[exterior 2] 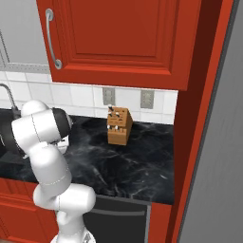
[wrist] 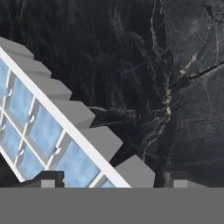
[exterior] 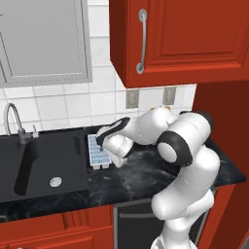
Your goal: The ice cube tray has been filled with water. Take the tray and place it in the freezer to make ice. Close the freezer door after placing the tray.
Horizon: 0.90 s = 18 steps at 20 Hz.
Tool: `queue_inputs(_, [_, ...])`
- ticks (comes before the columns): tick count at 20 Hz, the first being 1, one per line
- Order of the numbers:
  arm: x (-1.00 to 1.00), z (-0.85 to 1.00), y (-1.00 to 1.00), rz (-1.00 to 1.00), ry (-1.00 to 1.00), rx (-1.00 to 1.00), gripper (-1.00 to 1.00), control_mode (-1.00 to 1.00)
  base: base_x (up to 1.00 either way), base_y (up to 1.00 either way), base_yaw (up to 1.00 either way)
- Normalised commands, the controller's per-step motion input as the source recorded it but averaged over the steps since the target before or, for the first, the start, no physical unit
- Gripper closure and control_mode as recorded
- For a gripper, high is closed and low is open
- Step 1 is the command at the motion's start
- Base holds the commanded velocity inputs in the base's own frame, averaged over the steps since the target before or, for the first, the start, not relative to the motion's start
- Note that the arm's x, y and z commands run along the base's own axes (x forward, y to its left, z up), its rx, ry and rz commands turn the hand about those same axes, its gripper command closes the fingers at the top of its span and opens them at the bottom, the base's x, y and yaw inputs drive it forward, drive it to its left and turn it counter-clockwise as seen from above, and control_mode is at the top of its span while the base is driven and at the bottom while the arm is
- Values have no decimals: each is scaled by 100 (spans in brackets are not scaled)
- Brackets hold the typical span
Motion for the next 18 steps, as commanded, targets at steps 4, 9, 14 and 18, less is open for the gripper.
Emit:
queue_inputs(4, [0, 0, 0, 0, 0, 0, 100, -100, 0, 0, 0])
queue_inputs(9, [-17, 1, 0, 0, 0, 0, 100, -100, 0, 0, 0])
queue_inputs(14, [-39, 39, 0, 0, -16, 0, 100, -100, 0, 0, 0])
queue_inputs(18, [-25, 49, 0, 0, -17, 0, 100, -100, 0, 0, 0])
